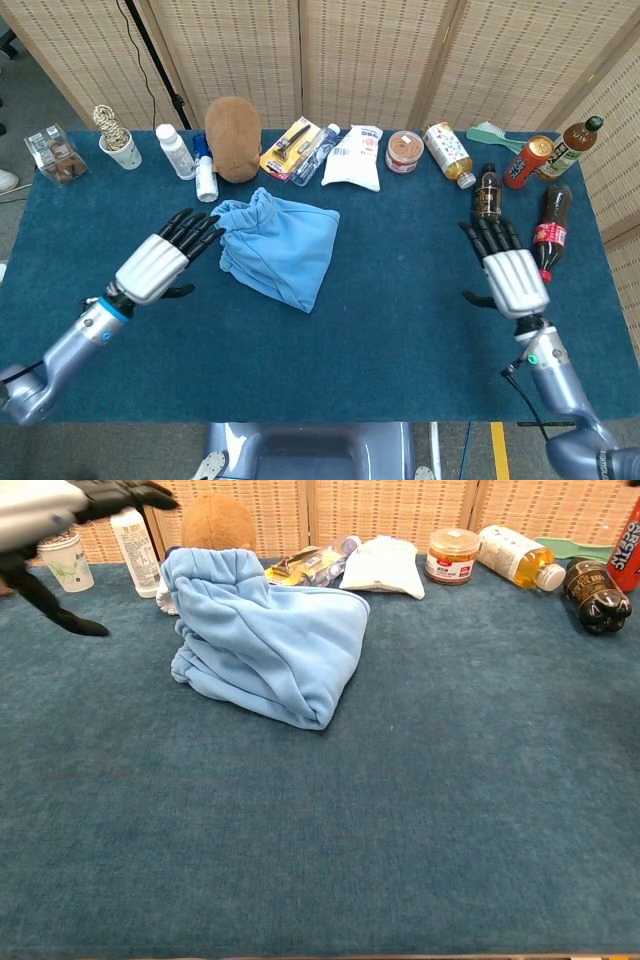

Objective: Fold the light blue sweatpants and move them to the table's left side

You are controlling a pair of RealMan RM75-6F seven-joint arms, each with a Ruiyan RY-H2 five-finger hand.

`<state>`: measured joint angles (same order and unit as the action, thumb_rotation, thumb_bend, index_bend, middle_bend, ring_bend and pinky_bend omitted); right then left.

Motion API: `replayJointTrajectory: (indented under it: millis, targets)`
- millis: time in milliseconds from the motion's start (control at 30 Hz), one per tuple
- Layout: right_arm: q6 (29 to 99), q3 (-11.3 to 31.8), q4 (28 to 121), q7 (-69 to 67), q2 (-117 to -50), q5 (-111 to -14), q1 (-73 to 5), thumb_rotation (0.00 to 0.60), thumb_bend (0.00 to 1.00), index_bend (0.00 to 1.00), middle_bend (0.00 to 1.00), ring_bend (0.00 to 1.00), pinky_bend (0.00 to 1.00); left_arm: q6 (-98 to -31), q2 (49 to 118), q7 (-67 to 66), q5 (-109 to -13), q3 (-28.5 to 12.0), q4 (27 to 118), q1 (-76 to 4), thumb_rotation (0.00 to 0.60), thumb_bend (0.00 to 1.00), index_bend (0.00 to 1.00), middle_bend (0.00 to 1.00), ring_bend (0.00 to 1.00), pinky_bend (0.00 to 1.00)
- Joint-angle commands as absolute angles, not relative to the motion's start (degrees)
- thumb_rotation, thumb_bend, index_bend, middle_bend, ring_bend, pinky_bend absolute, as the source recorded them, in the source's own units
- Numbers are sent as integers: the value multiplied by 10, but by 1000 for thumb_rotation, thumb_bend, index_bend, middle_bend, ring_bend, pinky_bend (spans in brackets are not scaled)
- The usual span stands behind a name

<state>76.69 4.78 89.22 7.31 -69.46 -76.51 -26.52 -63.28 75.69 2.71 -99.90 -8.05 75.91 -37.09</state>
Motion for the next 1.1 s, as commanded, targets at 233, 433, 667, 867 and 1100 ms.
replayJointTrajectory:
  millis: [233, 433, 667, 867, 1100]
  targets:
    - [825, 27, 881, -19, -681, -778, -180, 600, 0, 0, 0, 0, 0, -523, 865, -42, -935, -97, 652, -458, 600, 70, 0, 0, 0, 0]
    - [836, 36, 882, -44, -685, -784, -163, 600, 0, 0, 0, 0, 0, -494, 903, -40, -922, -88, 597, -489, 600, 70, 0, 0, 0, 0]
    - [838, 43, 883, -46, -686, -783, -148, 600, 0, 0, 0, 0, 0, -496, 912, -6, -924, -54, 572, -484, 600, 70, 0, 0, 0, 0]
    - [837, 49, 880, -60, -688, -787, -139, 600, 0, 0, 0, 0, 0, -508, 923, 25, -925, -34, 535, -478, 600, 70, 0, 0, 0, 0]
    - [832, 56, 879, -75, -687, -791, -134, 600, 0, 0, 0, 0, 0, -528, 967, 57, -921, -28, 484, -478, 600, 70, 0, 0, 0, 0]
